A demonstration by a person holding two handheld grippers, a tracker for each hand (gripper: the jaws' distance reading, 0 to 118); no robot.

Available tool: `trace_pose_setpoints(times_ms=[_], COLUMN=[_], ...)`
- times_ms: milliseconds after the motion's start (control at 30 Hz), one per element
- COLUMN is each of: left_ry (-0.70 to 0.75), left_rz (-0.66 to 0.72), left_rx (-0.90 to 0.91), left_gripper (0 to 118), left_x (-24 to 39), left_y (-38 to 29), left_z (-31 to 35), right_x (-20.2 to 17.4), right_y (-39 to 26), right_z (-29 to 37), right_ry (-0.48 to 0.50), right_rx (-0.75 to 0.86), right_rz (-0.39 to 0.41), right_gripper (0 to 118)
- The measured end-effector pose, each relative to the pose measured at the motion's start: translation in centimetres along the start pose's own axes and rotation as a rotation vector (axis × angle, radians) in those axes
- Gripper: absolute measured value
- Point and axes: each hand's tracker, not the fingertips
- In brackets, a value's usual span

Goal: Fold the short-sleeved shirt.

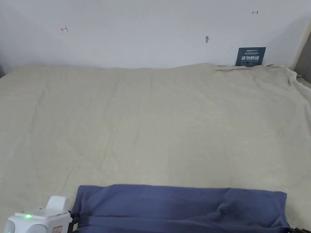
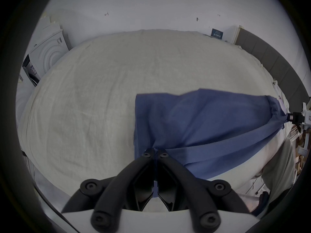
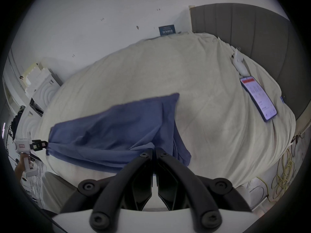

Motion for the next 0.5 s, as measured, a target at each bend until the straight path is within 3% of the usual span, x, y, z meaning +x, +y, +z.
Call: trace_pose_setpoints(times_ms=[267, 333, 367, 400, 433, 467, 500], left_ry=[0.035, 0.034, 0.038, 0.051, 0.065, 0.079, 0.081], left_rz=[0.003, 0.005, 0.002, -0.006, -0.009, -0.012, -0.008], left_rx=[0.007, 0.007, 0.008, 0.014, 0.021, 0.035, 0.049], left_gripper=[3, 24, 41, 70, 87, 100, 106], left_x=[0.9, 1.0, 1.1, 1.2, 1.2, 1.2, 1.3], left_y=[-0.8, -0.4, -0.1, 0.2, 0.4, 0.8, 1.2], left_z=[0.0, 0.6, 1.0, 1.4, 1.7, 2.2, 2.9], right_x=[-0.6, -0.9, -1.1, -1.4, -1.7, -1.9, -2.1], right_y=[-1.1, -0.8, -0.4, 0.0, 0.4, 0.9, 1.4], right_z=[-1.1, -0.4, 0.1, 0.7, 1.3, 2.1, 2.7], right_ry=[-0.048, -0.043, -0.04, -0.049, -0.054, -0.045, -0.04], right_rx=[-0.029, -0.021, -0.01, 0.003, 0.018, 0.046, 0.07], right_rz=[-0.007, -0.009, -0.006, 0.006, 0.017, 0.026, 0.031], right_gripper=[2, 5, 11, 23, 35, 49, 70])
